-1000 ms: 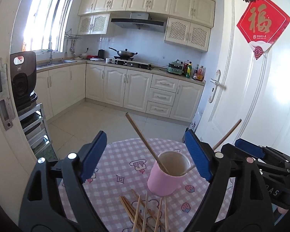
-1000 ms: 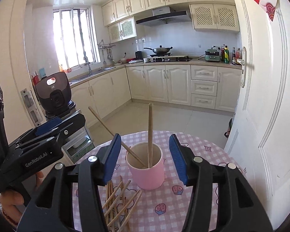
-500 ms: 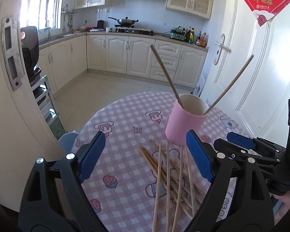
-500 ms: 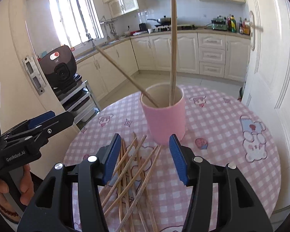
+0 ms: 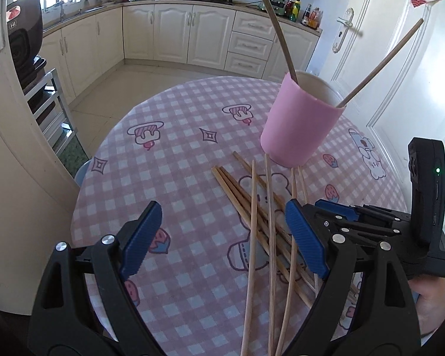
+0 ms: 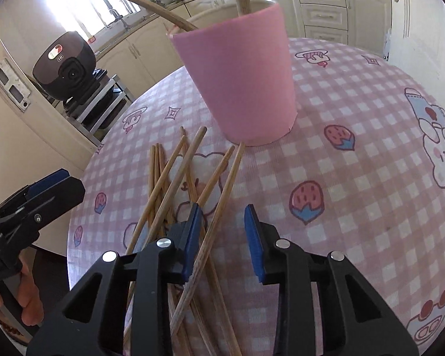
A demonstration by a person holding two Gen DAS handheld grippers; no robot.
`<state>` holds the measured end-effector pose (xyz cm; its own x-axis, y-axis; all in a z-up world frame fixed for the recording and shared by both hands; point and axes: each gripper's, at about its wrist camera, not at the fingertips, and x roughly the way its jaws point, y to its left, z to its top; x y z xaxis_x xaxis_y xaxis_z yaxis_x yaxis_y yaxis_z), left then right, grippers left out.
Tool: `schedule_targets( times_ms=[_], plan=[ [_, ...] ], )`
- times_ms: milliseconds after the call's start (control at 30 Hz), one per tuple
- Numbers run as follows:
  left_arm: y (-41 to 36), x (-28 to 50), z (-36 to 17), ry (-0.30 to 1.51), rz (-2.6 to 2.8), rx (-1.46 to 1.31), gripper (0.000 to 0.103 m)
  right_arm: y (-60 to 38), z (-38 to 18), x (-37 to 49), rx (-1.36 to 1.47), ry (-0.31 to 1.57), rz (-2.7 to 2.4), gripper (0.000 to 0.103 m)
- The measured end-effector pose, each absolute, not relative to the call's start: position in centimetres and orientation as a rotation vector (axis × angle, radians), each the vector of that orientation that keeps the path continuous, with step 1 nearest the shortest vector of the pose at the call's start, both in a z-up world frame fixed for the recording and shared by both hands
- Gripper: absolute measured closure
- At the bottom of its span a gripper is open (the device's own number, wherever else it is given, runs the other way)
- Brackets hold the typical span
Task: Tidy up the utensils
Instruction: 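Move the right tool to the pile and grasp a chopstick while the left tool grasps another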
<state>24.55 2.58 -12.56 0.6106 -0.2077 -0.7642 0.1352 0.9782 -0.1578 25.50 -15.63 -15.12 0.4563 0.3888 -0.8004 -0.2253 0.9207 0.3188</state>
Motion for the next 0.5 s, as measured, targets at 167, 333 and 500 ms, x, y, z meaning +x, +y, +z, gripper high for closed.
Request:
schedule_targets(
  times_ms=[167, 333, 500],
  plan=[
    [2.0, 25.4, -13.9, 0.934, -0.215, -0.068, 0.019, -15.7, -15.5, 26.0, 0.169, 1.033, 0.403, 0.095],
    [1.1, 26.5, -15.0, 0.965, -0.225, -0.048, 0.024, -16.6, -15.2, 26.2, 0.184, 1.025, 0.405, 0.098],
    [0.1, 27.4, -15.7, 0.986, -0.241, -0.03, 0.029, -17.1, -15.3, 26.5, 0.207, 1.025, 0.42, 0.098]
  ],
)
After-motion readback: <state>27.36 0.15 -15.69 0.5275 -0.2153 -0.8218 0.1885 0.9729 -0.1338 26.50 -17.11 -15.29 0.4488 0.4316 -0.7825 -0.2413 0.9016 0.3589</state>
